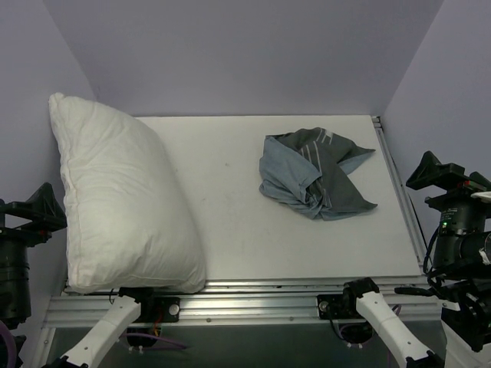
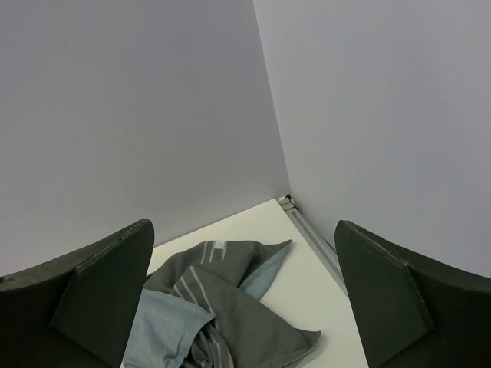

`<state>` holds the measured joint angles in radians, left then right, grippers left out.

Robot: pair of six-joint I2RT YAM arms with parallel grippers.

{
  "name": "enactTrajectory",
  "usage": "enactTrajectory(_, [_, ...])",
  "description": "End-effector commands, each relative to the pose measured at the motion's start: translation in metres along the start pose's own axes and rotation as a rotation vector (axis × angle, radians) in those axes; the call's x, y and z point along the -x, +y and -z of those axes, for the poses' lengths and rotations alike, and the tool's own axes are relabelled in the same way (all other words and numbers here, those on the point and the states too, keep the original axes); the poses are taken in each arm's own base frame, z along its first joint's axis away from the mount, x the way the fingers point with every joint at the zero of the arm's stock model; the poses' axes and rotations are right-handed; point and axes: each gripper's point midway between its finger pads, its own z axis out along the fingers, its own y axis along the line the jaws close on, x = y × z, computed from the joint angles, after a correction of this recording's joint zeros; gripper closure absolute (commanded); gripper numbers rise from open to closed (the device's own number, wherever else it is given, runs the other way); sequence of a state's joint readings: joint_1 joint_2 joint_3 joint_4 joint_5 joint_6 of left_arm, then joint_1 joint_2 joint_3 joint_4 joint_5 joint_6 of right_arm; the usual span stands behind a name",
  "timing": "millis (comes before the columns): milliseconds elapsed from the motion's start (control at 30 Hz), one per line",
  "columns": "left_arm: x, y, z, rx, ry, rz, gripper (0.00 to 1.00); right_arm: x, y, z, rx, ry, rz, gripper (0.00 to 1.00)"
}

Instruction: Remove the pillowcase from the pillow

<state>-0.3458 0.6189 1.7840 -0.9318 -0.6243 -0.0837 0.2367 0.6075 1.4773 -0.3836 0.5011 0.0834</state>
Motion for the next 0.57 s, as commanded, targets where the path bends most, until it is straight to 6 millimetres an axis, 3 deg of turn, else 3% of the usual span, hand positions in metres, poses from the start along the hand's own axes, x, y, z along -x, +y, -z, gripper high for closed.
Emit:
enactTrajectory(0, [0.006,-0.003,-0.006,-0.001,-0.025,0.005,0.06,0.015,-0.005,0.001,-0.020,-0.061,-0.020,0.00])
enactTrajectory(533, [-0.015,-0.015,-0.020,-0.016,0.026,-0.023,0.06,0.004,0.000,-0.005,-0.015,-0.046,-0.018,0.00])
